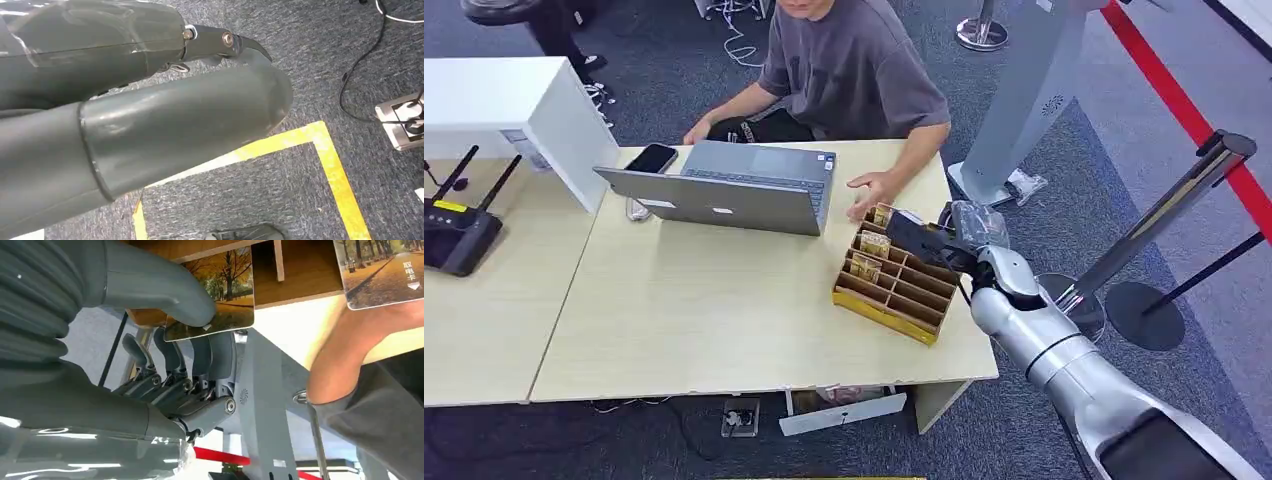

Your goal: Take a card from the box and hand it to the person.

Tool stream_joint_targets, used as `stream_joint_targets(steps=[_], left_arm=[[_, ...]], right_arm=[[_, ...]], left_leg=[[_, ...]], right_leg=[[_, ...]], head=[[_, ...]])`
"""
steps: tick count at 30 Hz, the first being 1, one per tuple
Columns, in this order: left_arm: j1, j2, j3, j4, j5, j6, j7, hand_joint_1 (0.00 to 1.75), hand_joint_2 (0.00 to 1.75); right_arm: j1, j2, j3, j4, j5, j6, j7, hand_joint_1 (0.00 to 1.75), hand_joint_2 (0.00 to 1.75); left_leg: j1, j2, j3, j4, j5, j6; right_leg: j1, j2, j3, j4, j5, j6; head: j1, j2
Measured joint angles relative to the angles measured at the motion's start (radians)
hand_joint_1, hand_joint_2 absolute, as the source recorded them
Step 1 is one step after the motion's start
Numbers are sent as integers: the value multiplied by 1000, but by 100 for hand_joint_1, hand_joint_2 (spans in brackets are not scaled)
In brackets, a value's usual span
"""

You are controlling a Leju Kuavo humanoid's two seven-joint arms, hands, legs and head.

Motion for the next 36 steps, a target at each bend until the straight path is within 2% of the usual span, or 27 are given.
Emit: stream_joint_targets(steps=[13, 23, 27, 36], left_arm=[[0, 0, 0, 0, 0, 0, 4, 0, 0], [0, 0, 0, 0, 0, 0, 3, 0, 0], [0, 0, 0, 0, 0, -3, 1, 0, 0], [0, 0, 0, 0, 1, -3, 1, 0, 0]], right_arm=[[0, 0, 0, -7, 5, 1, -1, 140, 175], [-13, -1, 2, -43, 89, 26, 10, 140, 175], [-18, -4, 11, -62, 130, 45, 25, 134, 175], [-21, -8, 26, -107, 165, 67, 39, 152, 175]], left_leg=[[0, 0, 0, 0, 0, 0], [0, 0, 0, 0, 0, 0], [0, 0, 0, 0, 0, 0], [0, 0, 0, 0, 0, 0]], right_leg=[[0, 0, 0, 0, 0, 0], [0, 0, 0, 0, 0, 0], [0, 0, 0, 0, 0, 0], [0, 0, 0, 0, 0, 0]], head=[[0, 0], [0, 0], [0, 0], [0, 0]])
